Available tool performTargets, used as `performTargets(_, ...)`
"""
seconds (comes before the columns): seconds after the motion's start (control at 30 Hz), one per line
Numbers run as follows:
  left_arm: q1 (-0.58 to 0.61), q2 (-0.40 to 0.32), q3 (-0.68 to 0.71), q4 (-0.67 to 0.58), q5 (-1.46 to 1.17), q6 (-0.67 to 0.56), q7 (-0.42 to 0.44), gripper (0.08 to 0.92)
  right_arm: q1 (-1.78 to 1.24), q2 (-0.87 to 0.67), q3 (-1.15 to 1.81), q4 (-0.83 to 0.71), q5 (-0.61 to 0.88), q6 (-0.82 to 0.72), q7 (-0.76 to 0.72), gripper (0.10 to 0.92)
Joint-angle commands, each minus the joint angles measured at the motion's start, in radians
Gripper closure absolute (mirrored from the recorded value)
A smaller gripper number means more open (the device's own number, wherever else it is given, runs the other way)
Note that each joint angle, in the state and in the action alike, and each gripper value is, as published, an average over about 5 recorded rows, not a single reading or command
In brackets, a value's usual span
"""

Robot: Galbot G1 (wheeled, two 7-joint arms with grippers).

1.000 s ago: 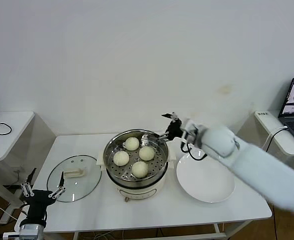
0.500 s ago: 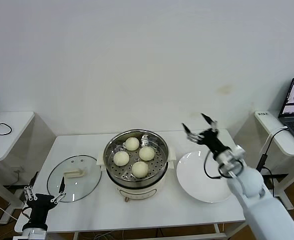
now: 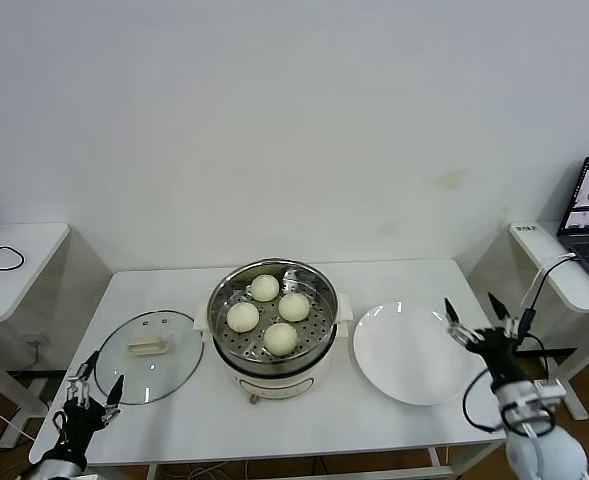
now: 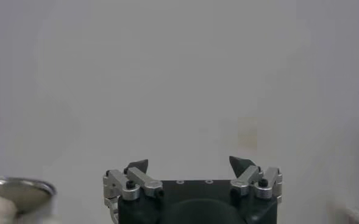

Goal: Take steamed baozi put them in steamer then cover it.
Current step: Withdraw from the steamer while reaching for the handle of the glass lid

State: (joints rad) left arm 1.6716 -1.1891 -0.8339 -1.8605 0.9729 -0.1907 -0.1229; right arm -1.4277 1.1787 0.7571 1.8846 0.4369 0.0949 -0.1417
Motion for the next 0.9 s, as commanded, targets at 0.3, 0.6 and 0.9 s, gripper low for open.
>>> performTargets(0.3, -0.314, 0.11, 0.113, 0.335, 0.3, -0.024, 0.008, 0.177, -0.201, 0.119, 0.139, 0.069, -0.026, 0.035, -0.003, 0.203)
performTargets(0.6, -0.414, 0.127, 0.173, 0.413, 0.278, -0.026, 0.017, 0.177, -0.219, 0.151, 0.158, 0.076, -0.035, 0.038, -0.002, 0.202)
performTargets(0.9, -0.48, 0.117, 0.227, 0.474, 0.271, -0.025, 0.028, 0.177, -0.219, 0.168, 0.159, 0.07, -0.045, 0.034, -0.004, 0.202)
